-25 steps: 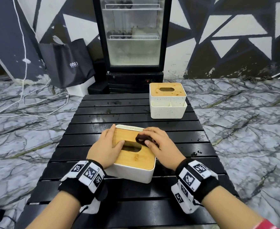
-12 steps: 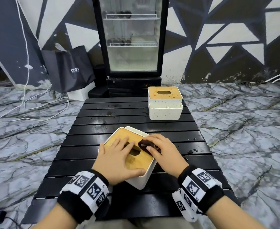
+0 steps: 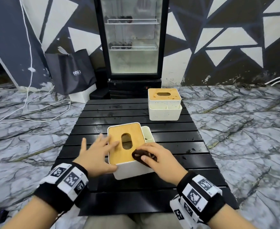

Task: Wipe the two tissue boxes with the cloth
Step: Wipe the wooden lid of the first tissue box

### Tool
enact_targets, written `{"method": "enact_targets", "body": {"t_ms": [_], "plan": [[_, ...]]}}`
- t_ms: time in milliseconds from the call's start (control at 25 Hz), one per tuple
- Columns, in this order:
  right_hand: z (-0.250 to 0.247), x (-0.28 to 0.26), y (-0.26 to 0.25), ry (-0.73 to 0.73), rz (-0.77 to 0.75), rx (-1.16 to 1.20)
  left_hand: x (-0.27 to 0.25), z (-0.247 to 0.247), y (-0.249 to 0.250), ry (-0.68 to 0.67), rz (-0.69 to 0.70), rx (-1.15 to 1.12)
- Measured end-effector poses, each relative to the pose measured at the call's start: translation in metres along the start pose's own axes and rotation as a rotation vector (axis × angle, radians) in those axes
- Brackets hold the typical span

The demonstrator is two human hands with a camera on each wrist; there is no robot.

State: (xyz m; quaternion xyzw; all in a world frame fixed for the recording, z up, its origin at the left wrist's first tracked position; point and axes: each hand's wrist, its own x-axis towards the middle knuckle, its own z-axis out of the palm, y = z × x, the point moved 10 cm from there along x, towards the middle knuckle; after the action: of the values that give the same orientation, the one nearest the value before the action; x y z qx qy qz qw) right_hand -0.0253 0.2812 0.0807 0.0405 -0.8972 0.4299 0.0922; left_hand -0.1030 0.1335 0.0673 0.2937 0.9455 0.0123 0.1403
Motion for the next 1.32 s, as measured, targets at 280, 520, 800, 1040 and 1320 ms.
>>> {"method": "enact_targets", "body": {"t_ms": [280,520,800,1040,1320], "plan": [[0.019,0.001,-0.019,-0.026,-0.048,0.148,0.006,-0.005,-0.014,0.163,-0.176,-0.256],[-0.047,-0.016,0.039,0.227,0.159,0.067,0.008,0.001,0.045,0.302,-0.064,-0.204],[-0.023,-0.013,0.118,-0.069,0.302,-0.326,0.021,0.016,0.060,0.282,-0.044,-0.075],[-0.007,-0.012,0.130,-0.205,0.287,-0.404,0.020,0.018,0.060,0.284,-0.039,-0.058],[-0.011,-0.014,0.130,-0.247,0.351,-0.470,0.020,0.018,0.059,0.293,-0.007,-0.040]]}}
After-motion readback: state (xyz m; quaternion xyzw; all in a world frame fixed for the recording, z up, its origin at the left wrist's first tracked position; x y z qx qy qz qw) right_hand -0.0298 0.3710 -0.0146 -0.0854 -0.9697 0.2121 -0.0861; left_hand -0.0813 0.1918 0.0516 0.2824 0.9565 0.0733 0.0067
